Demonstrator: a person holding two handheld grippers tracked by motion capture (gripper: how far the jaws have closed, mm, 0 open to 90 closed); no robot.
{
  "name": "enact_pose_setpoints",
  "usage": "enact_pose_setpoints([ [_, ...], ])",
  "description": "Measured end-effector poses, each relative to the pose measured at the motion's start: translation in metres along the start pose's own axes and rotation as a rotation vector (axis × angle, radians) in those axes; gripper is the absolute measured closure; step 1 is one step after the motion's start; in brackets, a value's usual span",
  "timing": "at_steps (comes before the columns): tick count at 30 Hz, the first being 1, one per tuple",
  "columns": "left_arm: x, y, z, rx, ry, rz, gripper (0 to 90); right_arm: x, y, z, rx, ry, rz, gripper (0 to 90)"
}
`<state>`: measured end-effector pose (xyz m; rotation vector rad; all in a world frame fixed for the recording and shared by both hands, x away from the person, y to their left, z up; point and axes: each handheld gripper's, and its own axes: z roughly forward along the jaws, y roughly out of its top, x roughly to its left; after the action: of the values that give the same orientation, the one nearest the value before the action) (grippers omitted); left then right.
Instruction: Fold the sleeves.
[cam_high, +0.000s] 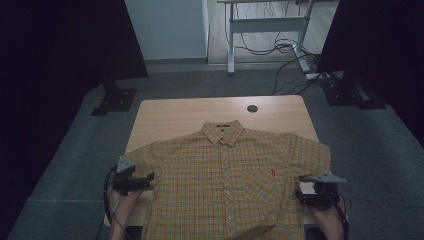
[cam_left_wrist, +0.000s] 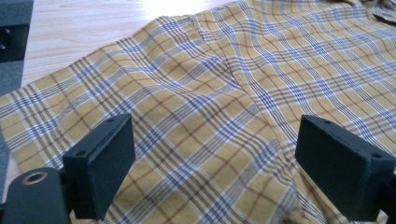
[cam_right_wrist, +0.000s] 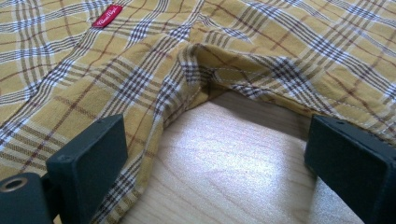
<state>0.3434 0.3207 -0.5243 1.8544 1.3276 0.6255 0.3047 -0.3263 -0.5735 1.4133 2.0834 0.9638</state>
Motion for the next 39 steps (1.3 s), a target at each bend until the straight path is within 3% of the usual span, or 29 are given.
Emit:
enact_pose_setpoints([
  [5,0.007,0.003,0.003,-0.011,0.005,-0.023,13.0,0.0,0.0,0.0,0.0,0.001,0.0,5.5],
  [16,0.018,0.009,0.019,0.004,0.044,-0.026,13.0,0.0,0.0,0.0,0.0,0.002,-0.001,5.4],
  [26,0.033,0.008,0.032,0.021,0.105,-0.051,17.0,0.0,0.0,0.0,0.0,0.003,-0.002,5.3],
  [32,0.043,0.002,0.038,0.037,0.151,-0.088,19.8,0.0,0.0,0.0,0.001,0.004,-0.002,5.3],
  [35,0.046,-0.002,0.041,0.041,0.154,-0.109,20.3,0.0,0.0,0.0,0.0,0.004,-0.003,5.3],
  [39,0.044,-0.002,0.041,0.05,0.187,-0.09,25.1,0.0,0.0,0.0,0.001,0.003,-0.003,5.3],
])
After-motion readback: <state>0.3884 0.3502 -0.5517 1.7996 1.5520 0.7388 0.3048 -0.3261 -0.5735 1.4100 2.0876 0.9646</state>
